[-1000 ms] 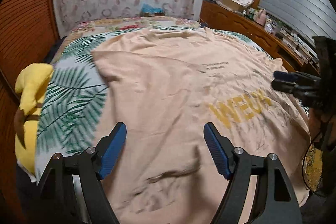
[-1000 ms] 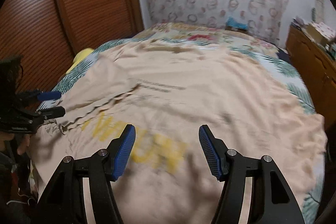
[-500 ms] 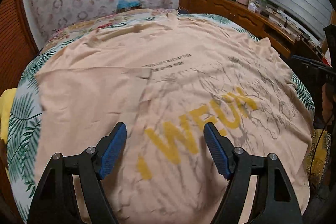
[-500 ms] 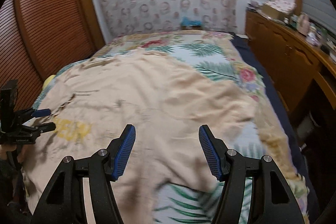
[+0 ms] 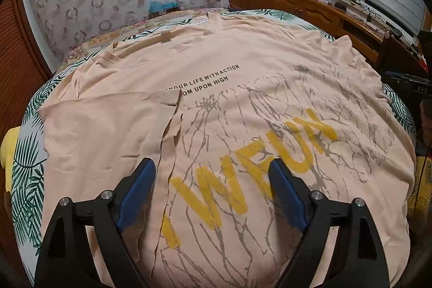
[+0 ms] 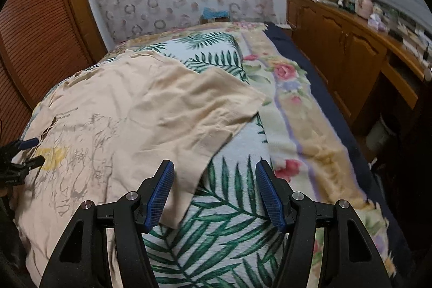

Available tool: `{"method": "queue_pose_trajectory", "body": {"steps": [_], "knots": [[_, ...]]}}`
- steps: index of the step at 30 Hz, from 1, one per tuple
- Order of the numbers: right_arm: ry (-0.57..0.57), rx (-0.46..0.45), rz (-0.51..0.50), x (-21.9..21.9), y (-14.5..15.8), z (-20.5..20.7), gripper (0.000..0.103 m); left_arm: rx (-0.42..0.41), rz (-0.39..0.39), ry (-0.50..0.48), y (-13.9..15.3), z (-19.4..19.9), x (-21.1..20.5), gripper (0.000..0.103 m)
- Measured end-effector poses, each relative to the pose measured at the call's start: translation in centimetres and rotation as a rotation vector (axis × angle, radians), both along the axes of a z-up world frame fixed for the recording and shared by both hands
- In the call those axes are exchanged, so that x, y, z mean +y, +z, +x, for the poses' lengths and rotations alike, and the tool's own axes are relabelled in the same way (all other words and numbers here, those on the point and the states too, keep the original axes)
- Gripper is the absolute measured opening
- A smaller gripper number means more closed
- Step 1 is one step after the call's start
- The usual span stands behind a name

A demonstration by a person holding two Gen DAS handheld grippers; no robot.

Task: Fold small clothes
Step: 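Close the right gripper on the opposite side edge of the shirt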

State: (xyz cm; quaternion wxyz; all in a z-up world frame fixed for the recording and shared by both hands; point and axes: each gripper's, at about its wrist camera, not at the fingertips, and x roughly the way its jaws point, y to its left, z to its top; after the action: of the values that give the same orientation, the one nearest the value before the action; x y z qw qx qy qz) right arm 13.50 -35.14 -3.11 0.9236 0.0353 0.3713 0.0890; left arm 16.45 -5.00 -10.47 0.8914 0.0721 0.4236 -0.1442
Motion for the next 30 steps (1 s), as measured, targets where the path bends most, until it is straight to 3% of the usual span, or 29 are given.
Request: {"method": "queue_pose_trajectory", "body": {"steps": [7,9,18,21,27,30], "knots": [[0.011,0.000,0.010,-0.2,0.1,1.5,0.065,-0.001,0.003,0.001,0.0,0.0,-0.1,0.087],[0.017,0.003,0.014,-0.1,-0.1,1.9,0.059,0.000,0.000,0.001,-0.1,0.0,-0.1,0.087],[0.020,0.026,-0.060,1.0,-0.5,4.4,0.051,0.000,0.001,0.003,-0.1,0.0,-0.1,0.087],[0.018,0.022,-0.088,1.3,-0.7,4.7,0.043,0.000,0.002,0.003,-0.1,0.0,-0.1,0.087],[0.076,-0.006,-0.155,2.9,-0.5,4.3,0.008,0.000,0.001,0.003,-0.1,0.0,-0.1,0.087],[0.094,-0.016,-0.171,3.3,-0.4,4.0,0.005,0.000,0.000,0.008,0.0,0.0,-0.1,0.087]]}}
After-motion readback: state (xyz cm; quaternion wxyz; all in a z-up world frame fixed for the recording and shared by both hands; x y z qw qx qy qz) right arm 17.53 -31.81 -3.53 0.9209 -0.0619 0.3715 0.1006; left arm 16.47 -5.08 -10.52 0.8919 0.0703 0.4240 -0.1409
